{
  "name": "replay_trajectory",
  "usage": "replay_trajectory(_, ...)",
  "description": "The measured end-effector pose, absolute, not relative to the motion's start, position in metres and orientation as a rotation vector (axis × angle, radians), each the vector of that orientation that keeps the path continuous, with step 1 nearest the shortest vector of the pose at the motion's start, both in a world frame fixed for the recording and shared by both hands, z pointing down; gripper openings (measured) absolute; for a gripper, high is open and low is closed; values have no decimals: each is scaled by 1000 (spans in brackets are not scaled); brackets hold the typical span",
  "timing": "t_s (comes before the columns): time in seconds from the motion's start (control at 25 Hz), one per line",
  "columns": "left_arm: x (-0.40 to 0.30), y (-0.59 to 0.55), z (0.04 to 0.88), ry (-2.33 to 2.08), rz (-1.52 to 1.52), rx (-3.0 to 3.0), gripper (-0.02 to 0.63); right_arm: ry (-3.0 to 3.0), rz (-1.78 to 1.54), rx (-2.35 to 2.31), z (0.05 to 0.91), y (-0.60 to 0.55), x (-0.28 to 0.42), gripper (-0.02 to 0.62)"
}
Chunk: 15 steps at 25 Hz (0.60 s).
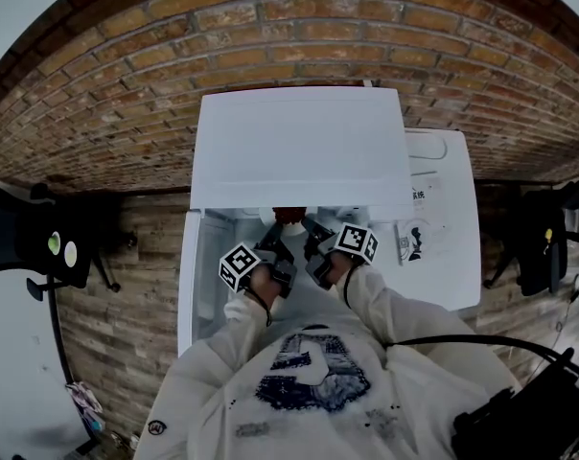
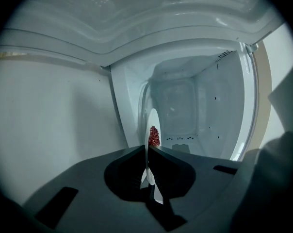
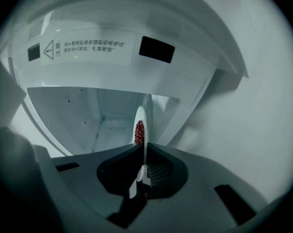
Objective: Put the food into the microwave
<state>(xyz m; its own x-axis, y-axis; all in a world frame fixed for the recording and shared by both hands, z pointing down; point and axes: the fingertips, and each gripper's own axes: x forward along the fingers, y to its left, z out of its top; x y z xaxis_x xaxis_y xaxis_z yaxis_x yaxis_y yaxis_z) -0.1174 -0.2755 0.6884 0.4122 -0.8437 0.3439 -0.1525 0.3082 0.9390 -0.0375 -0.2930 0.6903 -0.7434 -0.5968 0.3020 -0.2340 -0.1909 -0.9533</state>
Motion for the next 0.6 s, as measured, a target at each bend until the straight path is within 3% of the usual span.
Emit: replay_trajectory(0.6,-118,-289,693,-1072,-614,1187,20,1762,-1987,-985,692,-305,-37,26)
